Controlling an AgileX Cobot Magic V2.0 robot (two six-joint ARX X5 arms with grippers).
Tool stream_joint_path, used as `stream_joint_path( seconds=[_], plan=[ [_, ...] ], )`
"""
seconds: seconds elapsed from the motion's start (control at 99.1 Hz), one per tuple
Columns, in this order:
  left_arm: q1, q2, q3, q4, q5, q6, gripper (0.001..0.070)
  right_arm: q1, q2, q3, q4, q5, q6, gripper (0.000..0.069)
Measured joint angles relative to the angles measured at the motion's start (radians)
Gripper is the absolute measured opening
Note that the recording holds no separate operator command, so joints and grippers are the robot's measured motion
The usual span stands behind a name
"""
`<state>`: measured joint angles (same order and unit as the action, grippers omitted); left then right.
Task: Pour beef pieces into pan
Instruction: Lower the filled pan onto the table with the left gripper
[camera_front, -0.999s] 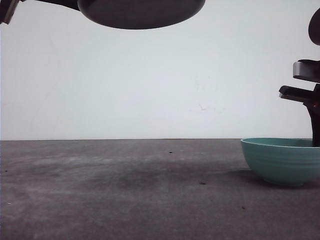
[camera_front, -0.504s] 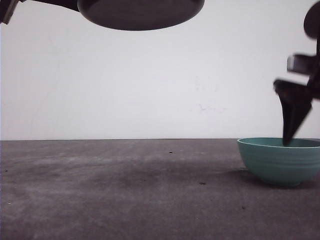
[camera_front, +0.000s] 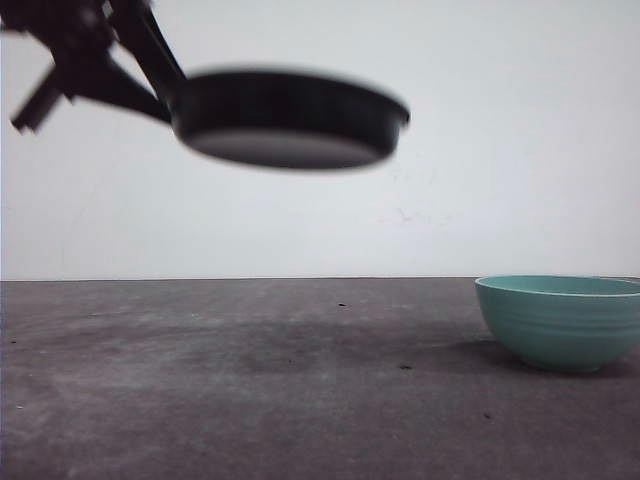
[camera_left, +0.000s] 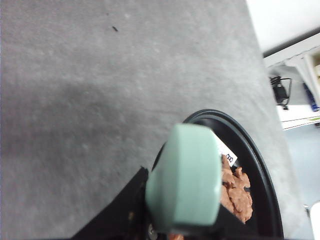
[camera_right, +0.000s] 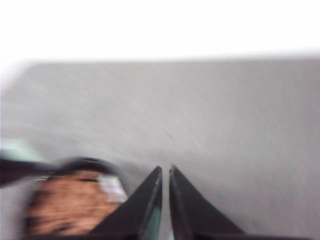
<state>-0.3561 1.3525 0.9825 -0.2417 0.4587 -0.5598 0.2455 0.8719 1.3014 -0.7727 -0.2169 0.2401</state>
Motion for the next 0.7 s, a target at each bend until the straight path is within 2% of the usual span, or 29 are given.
stream_joint_path(
  seconds=[0.232,0.434,0.696],
  plan=[
    [-0.032,0.135,0.000,0.075,-0.011,0.023,0.0055,0.017,-0.141,0.000,-0.159,0.030,0.003,0.0011],
    [-0.065,0.235,0.000,0.084,-0.087,0.026,0.0055,0.017,-0.206,-0.002,-0.220,0.055,0.003,0.0011],
    [-0.066,0.299,0.000,0.112,-0.087,0.048,0.0055,0.017,-0.246,-0.002,-0.274,0.060,0.011,0.0010]
  ],
)
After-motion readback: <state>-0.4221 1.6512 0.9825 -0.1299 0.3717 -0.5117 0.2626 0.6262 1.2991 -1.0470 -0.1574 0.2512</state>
